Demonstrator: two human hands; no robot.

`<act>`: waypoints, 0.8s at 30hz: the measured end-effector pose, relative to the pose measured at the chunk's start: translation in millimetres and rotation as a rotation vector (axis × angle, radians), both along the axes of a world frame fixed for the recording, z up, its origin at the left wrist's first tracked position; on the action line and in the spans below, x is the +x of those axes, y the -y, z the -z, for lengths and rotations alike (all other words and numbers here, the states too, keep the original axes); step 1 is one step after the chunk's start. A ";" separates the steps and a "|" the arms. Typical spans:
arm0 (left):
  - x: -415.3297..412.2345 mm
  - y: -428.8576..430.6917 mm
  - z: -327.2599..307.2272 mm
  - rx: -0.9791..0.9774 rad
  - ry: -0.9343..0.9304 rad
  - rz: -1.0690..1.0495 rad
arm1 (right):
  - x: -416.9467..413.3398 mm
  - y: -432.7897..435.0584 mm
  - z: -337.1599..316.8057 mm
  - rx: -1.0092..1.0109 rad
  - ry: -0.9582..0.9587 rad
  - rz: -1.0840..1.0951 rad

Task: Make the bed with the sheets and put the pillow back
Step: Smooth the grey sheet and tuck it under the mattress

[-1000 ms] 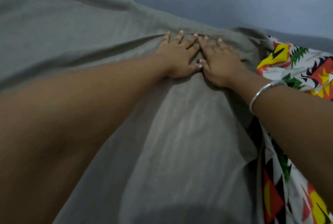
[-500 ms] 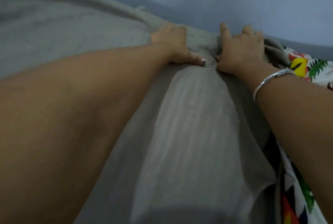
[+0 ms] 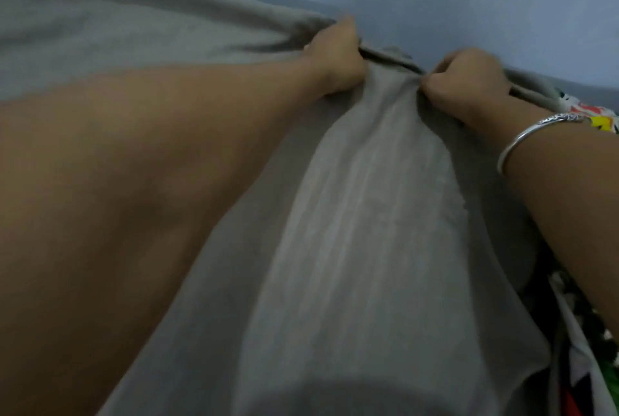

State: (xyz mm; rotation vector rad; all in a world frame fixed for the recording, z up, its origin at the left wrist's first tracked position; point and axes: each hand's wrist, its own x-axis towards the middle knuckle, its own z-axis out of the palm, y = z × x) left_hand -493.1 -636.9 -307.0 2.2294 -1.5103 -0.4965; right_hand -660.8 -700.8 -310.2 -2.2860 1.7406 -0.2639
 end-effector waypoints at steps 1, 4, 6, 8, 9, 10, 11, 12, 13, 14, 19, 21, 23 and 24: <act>2.9 -0.7 -0.4 0.026 0.011 0.079 | 1.8 -3.1 -1.3 -0.108 -0.031 -0.002; 11.8 1.4 8.9 0.239 0.188 0.273 | 8.8 -14.7 8.4 -0.360 -0.052 -0.222; 12.6 6.8 21.4 0.337 0.251 0.312 | 10.8 -18.8 27.4 -0.274 -0.155 -0.433; 10.8 8.4 28.6 0.360 0.269 0.316 | 13.2 -18.3 39.5 -0.173 -0.200 -0.434; 10.7 9.2 31.6 0.347 0.265 0.312 | 14.4 -15.6 44.2 -0.170 -0.231 -0.400; 11.0 9.1 33.0 0.335 0.256 0.312 | 14.6 -13.6 48.2 -0.180 -0.275 -0.370; 11.3 8.8 33.8 0.331 0.253 0.309 | 14.6 -13.1 49.4 -0.175 -0.313 -0.337; 11.0 7.8 34.4 0.330 0.266 0.307 | 15.1 -13.1 48.9 -0.151 -0.358 -0.303; 10.3 6.8 34.5 0.331 0.299 0.299 | 15.6 -14.0 48.1 -0.134 -0.406 -0.277; 8.5 5.0 33.7 0.320 0.352 0.282 | 17.1 -16.5 46.9 -0.150 -0.449 -0.258; -23.2 -17.8 38.1 0.054 0.734 0.110 | 28.6 -38.9 37.5 -0.341 -0.409 -0.238; -27.2 -17.5 28.5 0.048 0.621 0.146 | 32.3 -41.7 37.0 -0.238 -0.342 -0.179; -25.2 -12.7 27.3 0.145 0.433 0.185 | 29.4 -39.5 32.9 -0.142 -0.267 -0.141; -22.8 -14.4 25.5 0.179 0.396 0.206 | 26.2 -39.2 29.6 -0.104 -0.249 -0.152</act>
